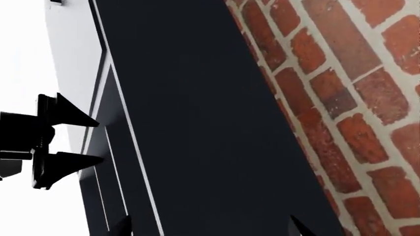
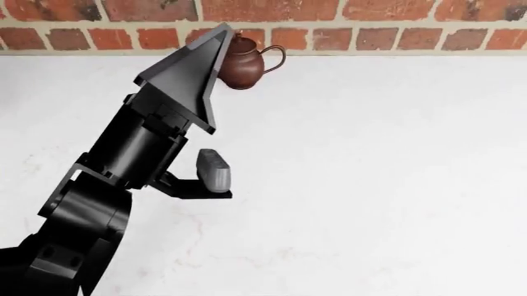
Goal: A wet mug is on the counter and needs to be dried. Pick it up and place it upside down in the open cabinet.
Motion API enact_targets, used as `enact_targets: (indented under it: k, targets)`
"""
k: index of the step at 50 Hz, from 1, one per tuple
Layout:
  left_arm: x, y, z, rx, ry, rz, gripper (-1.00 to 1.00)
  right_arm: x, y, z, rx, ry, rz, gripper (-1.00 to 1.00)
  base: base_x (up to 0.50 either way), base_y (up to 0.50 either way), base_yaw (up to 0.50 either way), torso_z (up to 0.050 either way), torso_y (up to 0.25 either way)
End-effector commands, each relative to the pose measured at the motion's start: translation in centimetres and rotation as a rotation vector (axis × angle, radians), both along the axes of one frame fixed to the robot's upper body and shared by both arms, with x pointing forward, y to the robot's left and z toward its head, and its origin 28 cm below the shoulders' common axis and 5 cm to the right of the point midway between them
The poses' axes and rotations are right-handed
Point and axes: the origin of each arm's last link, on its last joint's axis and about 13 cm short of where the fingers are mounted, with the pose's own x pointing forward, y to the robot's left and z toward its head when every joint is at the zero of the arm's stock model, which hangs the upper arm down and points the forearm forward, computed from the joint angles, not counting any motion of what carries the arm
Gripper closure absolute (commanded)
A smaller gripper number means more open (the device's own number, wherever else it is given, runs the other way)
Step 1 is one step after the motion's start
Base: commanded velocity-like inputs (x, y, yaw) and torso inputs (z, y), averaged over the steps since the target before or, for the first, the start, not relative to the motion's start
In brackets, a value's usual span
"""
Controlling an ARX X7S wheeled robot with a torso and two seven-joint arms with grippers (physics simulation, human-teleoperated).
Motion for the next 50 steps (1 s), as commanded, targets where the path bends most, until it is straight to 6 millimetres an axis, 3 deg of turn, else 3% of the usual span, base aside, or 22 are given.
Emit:
enact_targets:
  k: [1,5,18,31,50]
  targets:
    - [-0.2,0.2,-0.1,-0.002,0.007,0.005,-1.00,-1.9,-1.6,-0.8,-0.006,0.057,0.030,-1.00,0.00,0.00,0.00,0.000,0.000]
    - [-0.5,0.2,0.1,-0.006,0.010,0.002,-1.00,-3.2,-2.3,-1.2,-0.007,0.071,0.045,-1.00,0.00,0.00,0.00,0.000,0.000]
    - [-1.5,0.3,0.3,-0.040,0.036,-0.025,-1.00,-1.8,-3.1,-1.0,-0.068,0.164,0.091,-1.00,0.00,0.00,0.00,0.000,0.000]
    - [-3.3,0.5,-0.4,-0.134,0.273,-0.131,-1.00,1.0,-5.0,-4.4,-0.053,0.173,0.135,-1.00,0.00,0.00,0.00,0.000,0.000]
    - [-3.8,1.1,-1.1,-0.259,0.526,-0.128,-1.00,4.4,-6.1,-9.7,-0.004,0.221,0.183,-1.00,0.00,0.00,0.00,0.000,0.000]
